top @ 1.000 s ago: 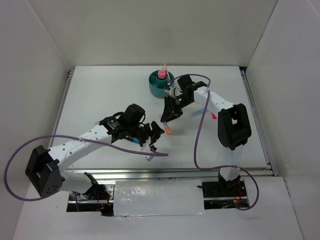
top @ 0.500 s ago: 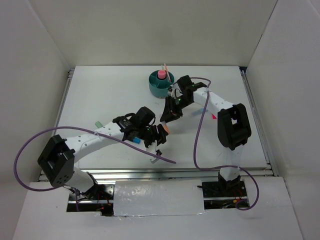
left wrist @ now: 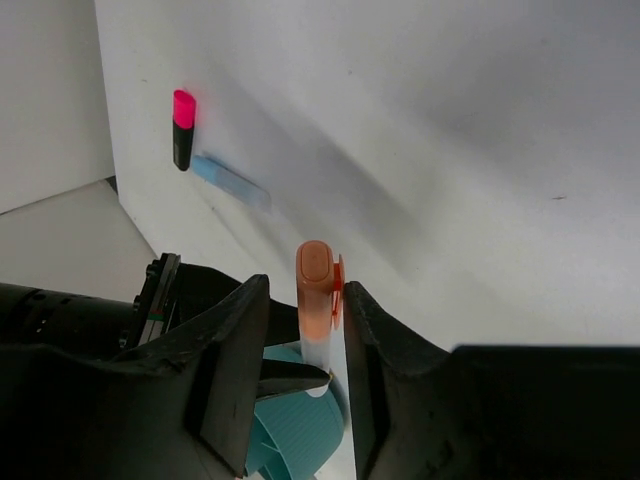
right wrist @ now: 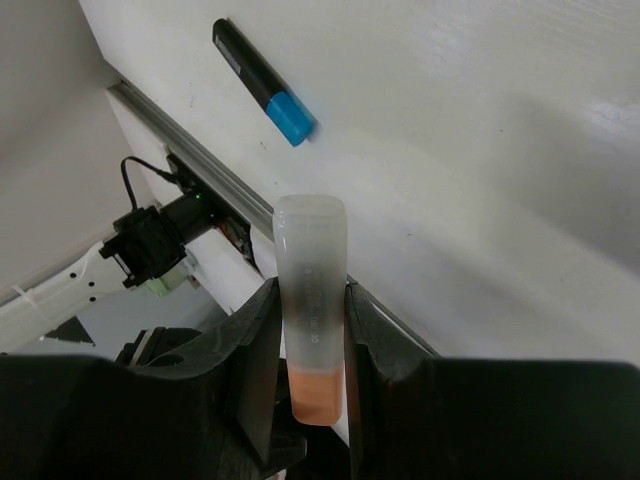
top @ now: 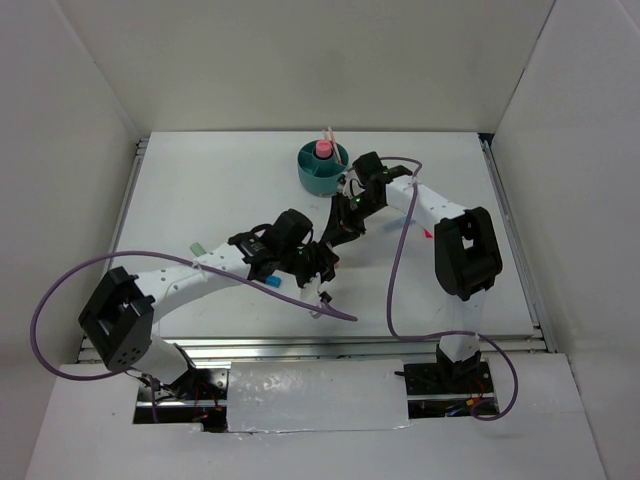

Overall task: Sort the stationery into containers
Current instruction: Pick up the pen from the center of the board, then place the pen in the storage box.

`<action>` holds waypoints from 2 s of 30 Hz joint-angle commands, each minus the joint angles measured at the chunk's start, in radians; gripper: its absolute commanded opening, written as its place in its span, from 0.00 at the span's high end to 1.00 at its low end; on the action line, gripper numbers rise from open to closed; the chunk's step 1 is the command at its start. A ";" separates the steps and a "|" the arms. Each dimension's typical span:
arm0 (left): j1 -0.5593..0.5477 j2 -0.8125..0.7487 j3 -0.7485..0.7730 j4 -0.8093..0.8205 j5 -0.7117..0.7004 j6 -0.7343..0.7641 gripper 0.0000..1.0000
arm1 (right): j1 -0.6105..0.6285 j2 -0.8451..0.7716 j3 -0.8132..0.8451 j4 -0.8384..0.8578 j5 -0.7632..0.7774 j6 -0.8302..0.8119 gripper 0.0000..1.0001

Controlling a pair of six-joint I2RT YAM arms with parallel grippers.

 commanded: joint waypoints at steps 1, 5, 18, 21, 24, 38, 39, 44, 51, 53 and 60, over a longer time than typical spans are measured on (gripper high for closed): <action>0.001 0.020 0.003 0.030 0.022 -0.007 0.53 | 0.010 -0.029 0.005 0.027 0.020 0.025 1.00; 0.001 0.030 0.006 0.007 0.020 0.007 0.56 | 0.010 -0.020 0.036 0.021 0.019 0.035 1.00; 0.001 0.071 0.031 0.044 -0.018 -0.068 0.75 | 0.014 -0.034 0.024 0.038 -0.021 0.041 0.99; 0.002 0.053 0.023 0.090 -0.023 -0.123 0.85 | 0.014 -0.029 0.051 0.027 -0.024 0.004 0.82; 0.022 0.007 0.031 0.105 0.023 -0.197 0.98 | 0.008 -0.029 0.117 -0.003 -0.002 -0.048 0.48; 0.319 -0.080 0.248 0.539 -0.003 -1.464 1.00 | -0.206 -0.311 0.145 0.009 0.640 -0.500 0.20; 0.349 -0.050 0.288 0.550 -0.004 -1.508 1.00 | -0.270 -0.316 0.153 0.004 0.629 -0.507 0.20; 0.530 0.157 0.540 0.640 0.054 -1.827 1.00 | -0.444 -0.322 0.326 -0.085 0.459 -0.490 0.19; 0.667 0.481 0.662 1.120 0.226 -2.180 1.00 | -0.425 -0.343 0.423 -0.174 0.512 -0.514 0.19; 0.667 0.555 0.699 1.157 0.220 -2.185 1.00 | -0.414 -0.363 0.368 -0.160 0.552 -0.522 0.19; 0.664 0.734 0.885 1.260 0.213 -2.240 1.00 | -0.329 -0.414 0.262 -0.154 0.640 -0.548 0.19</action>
